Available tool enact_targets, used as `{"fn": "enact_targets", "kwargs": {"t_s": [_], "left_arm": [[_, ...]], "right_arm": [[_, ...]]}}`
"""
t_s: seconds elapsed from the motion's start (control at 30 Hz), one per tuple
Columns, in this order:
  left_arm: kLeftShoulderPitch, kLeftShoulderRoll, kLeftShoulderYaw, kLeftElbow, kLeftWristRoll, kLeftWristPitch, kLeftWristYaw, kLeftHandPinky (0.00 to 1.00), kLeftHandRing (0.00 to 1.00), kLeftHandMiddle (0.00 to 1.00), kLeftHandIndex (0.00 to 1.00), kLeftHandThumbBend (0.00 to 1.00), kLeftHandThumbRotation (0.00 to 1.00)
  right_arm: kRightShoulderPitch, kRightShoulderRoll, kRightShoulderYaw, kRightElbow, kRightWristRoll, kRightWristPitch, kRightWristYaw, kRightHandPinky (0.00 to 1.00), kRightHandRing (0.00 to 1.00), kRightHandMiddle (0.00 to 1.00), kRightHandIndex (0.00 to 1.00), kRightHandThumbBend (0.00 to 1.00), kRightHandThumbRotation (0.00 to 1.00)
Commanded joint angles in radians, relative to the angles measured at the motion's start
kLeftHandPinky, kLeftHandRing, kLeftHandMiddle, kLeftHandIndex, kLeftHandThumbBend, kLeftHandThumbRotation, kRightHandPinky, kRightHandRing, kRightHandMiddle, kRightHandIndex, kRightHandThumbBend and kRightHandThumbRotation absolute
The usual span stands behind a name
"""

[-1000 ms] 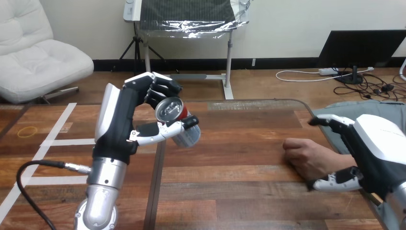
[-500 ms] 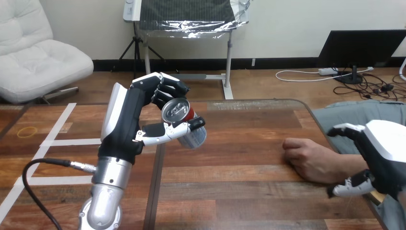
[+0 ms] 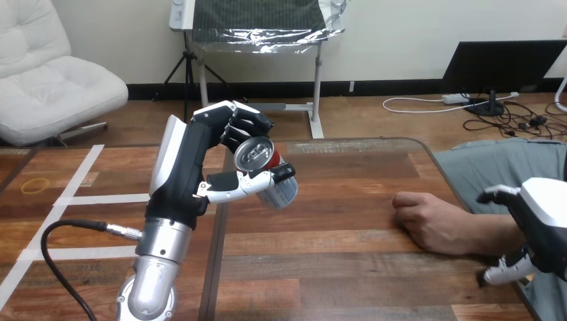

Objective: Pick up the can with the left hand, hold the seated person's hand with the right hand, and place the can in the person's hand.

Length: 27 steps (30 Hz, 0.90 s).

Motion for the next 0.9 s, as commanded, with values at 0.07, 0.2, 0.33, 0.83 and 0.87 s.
{"fn": "enact_targets", "kwargs": {"t_s": [0.07,0.2,0.33,0.83,0.87], "left_arm": [[-0.046,-0.009,0.009,-0.054,-0.021,-0.01,0.001,0.38,0.43,0.49,0.5,0.64,0.0],[-0.047,-0.01,0.009,-0.054,-0.018,-0.008,-0.001,0.37,0.42,0.49,0.5,0.64,0.0],[-0.046,-0.011,0.009,-0.055,-0.019,-0.008,-0.003,0.36,0.42,0.49,0.5,0.64,0.0],[-0.037,-0.006,0.012,-0.06,-0.011,-0.008,-0.002,0.36,0.42,0.48,0.5,0.64,0.0],[-0.037,-0.006,0.013,-0.059,-0.012,-0.009,-0.003,0.36,0.42,0.48,0.5,0.64,0.0]], "right_arm": [[-0.112,-0.055,0.041,0.042,-0.038,0.022,0.037,0.82,0.87,0.88,0.85,0.86,0.0],[-0.135,-0.068,0.058,0.077,-0.048,0.026,0.051,0.83,0.87,0.88,0.86,0.85,0.0],[-0.158,-0.079,0.074,0.111,-0.058,0.031,0.065,0.84,0.88,0.89,0.87,0.83,0.02],[-0.245,-0.098,0.124,0.246,-0.064,0.041,0.067,0.86,0.9,0.9,0.88,0.8,0.06],[-0.249,-0.099,0.127,0.253,-0.064,0.041,0.066,0.86,0.9,0.9,0.88,0.8,0.06]]}}
